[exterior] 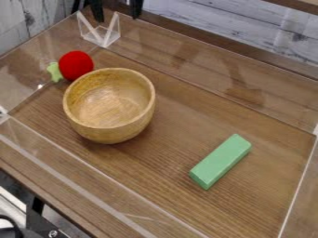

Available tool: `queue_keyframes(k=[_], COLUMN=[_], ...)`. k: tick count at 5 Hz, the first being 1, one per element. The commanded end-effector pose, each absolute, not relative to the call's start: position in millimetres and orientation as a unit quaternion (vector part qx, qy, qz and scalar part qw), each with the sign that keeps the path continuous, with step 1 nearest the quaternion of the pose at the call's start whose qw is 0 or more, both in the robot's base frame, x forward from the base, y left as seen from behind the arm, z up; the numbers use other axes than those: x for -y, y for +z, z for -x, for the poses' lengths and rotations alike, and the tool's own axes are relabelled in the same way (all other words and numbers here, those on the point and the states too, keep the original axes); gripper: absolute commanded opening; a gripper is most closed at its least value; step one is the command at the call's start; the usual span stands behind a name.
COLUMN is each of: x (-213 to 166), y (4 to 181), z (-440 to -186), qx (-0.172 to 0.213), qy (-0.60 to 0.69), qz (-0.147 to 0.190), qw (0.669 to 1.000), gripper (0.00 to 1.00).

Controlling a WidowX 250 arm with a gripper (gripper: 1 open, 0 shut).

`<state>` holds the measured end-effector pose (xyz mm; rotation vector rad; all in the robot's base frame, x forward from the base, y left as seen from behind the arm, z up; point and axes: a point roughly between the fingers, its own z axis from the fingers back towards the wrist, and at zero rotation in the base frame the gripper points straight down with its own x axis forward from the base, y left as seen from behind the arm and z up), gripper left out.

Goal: Move the red fruit to the left side of the table

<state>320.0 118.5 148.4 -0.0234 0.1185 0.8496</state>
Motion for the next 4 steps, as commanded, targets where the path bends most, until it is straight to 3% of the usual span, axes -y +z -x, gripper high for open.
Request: queue_keyframes(k=[1,3,4], x=[-112,-108,-110], y=[175.9,154.0,152.3], z=[-314,-324,-317], qx=[-0.026,-0.031,-0.033], qy=[0.386,0.352,0.324], qz=[0.01,0.0,-0.004], qw=[0.922,0.936,0.946], gripper=[1.0,1.0,1.0])
